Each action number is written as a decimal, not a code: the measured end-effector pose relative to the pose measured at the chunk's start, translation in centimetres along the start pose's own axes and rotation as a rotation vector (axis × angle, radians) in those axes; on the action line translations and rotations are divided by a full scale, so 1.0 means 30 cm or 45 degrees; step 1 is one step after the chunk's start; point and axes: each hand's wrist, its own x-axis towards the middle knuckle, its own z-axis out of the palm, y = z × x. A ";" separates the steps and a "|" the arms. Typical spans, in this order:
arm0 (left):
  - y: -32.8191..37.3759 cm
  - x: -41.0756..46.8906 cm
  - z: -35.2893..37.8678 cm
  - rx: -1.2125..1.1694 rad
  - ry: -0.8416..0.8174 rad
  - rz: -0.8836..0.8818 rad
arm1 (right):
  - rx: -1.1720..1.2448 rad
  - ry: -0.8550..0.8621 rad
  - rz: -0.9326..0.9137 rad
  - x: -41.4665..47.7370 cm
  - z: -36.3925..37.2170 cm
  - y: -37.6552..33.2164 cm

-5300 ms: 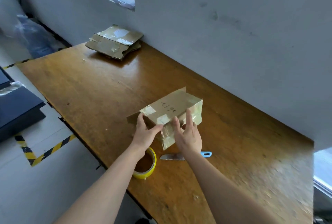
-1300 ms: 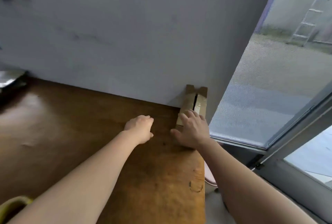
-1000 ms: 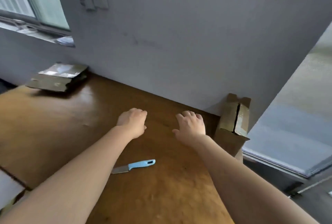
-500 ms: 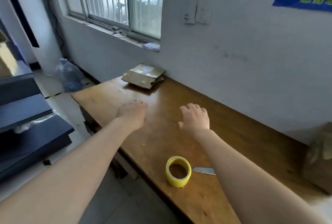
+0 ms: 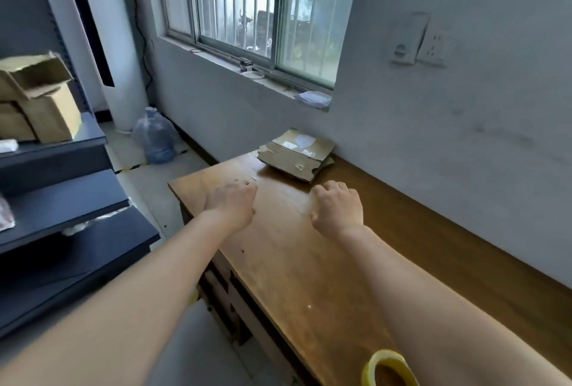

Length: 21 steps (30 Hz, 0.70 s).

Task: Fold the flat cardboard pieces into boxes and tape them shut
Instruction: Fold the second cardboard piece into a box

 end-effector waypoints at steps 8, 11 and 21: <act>-0.133 0.376 0.109 -0.041 -0.071 0.025 | 0.004 -0.060 0.061 0.357 0.130 -0.008; -0.168 0.492 0.143 -0.080 -0.106 0.024 | -0.005 -0.126 0.096 0.460 0.174 0.005; -0.267 0.953 0.341 -0.152 -0.250 0.145 | -0.005 -0.309 0.321 0.766 0.403 0.042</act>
